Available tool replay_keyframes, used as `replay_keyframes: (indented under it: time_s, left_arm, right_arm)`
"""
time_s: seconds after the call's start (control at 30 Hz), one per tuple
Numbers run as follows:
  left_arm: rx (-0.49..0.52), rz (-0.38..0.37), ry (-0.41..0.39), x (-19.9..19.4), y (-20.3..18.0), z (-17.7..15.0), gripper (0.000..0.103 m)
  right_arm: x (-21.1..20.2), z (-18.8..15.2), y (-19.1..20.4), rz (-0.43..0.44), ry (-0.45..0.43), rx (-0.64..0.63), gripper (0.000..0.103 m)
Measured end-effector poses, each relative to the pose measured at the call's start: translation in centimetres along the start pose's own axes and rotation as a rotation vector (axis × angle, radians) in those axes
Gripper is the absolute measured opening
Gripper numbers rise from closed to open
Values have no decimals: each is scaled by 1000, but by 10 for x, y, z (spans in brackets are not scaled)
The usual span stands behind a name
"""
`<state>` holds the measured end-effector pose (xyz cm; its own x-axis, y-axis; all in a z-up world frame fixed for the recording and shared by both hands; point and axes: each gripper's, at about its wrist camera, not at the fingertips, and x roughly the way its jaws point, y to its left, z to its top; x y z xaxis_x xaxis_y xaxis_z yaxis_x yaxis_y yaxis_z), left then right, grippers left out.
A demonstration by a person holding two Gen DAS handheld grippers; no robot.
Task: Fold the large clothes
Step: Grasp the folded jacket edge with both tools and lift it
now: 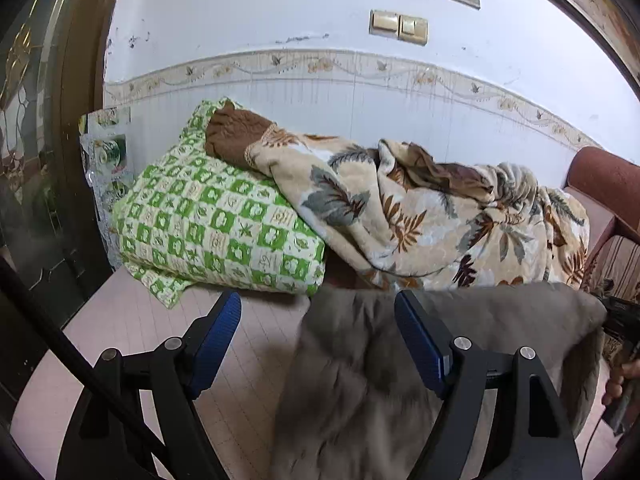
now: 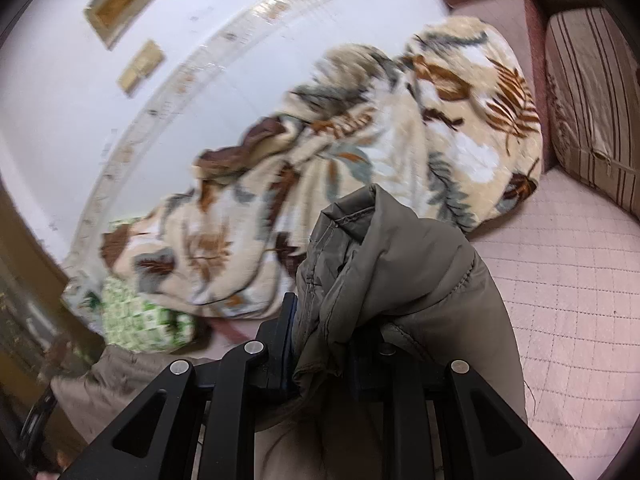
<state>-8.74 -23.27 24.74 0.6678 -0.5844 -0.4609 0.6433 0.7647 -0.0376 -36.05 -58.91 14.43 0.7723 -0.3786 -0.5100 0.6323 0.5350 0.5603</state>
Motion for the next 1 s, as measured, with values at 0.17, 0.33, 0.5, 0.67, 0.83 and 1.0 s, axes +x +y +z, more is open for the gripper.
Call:
replay_keyframes:
  time_s: [0.17,0.33,0.5,0.67,0.83,1.0]
  left_arm:
    - [45,-26,59,27,-13,-29,78]
    - [77,-48,150,60,-34,-63,78]
    - [117,-76,200,75,-51,-86,78]
    - [154,-124,217,75,-64,-107,78]
    - [227,-127,241,89,-85,-127,78]
    - [192,-101,313,128,-90,-138,80]
  right_arm:
    - [41,-5,-26,-68,43,48,27]
    - [69,-10,-52,-115,117,121,51]
    - [32,0,-64,-90,45,112,74]
    - [-13,-21,-44,2,64,-41,74]
    - [-10,-84,-5,-20,162,-340,74]
    - [32,-116,-8,-108,236,-461,76]
